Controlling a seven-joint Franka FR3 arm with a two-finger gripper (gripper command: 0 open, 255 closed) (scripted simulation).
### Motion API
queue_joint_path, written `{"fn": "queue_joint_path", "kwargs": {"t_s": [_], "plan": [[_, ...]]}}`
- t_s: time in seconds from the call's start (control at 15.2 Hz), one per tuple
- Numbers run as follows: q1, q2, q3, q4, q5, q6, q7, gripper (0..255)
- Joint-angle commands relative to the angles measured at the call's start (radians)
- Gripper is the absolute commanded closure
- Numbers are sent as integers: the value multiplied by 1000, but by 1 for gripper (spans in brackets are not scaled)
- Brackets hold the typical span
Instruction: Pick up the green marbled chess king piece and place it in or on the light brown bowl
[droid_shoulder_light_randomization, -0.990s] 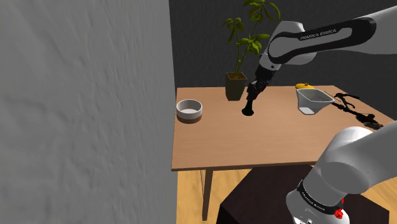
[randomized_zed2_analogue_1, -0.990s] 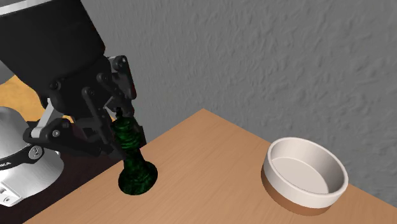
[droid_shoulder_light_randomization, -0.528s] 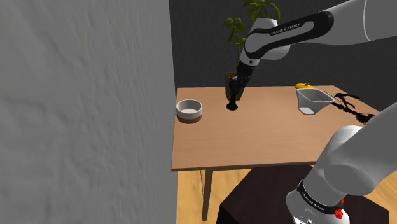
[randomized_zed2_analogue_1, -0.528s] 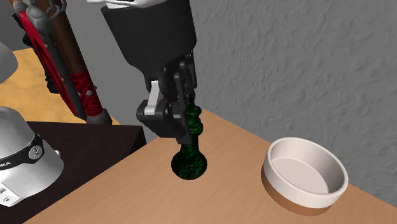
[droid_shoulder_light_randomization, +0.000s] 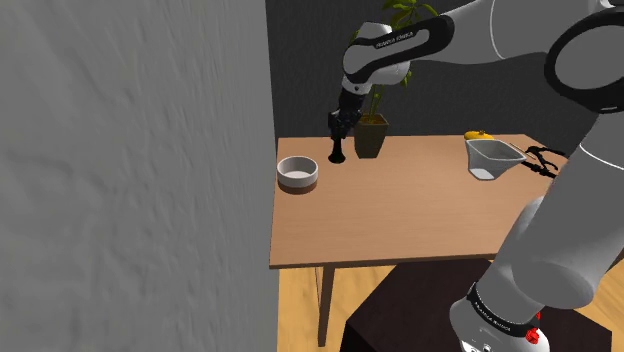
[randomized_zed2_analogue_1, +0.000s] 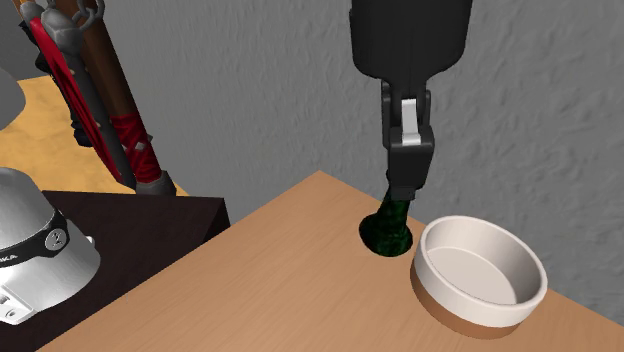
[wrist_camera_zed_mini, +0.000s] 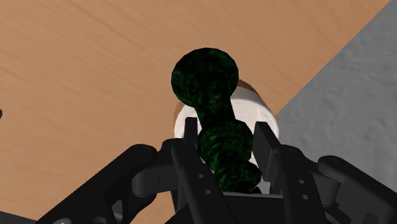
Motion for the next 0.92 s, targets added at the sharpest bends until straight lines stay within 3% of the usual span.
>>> {"fn": "queue_joint_path", "kwargs": {"t_s": [0.0,0.46,0.59,0.66,0.86], "plan": [[8,71,8,84,18,-14,12,255],[9,342,33,458,70,-119,57,255],[2,431,42,591,82,-164,74,255],[-5,505,48,707,90,-205,89,255],[-3,506,50,670,93,-166,82,255]]}}
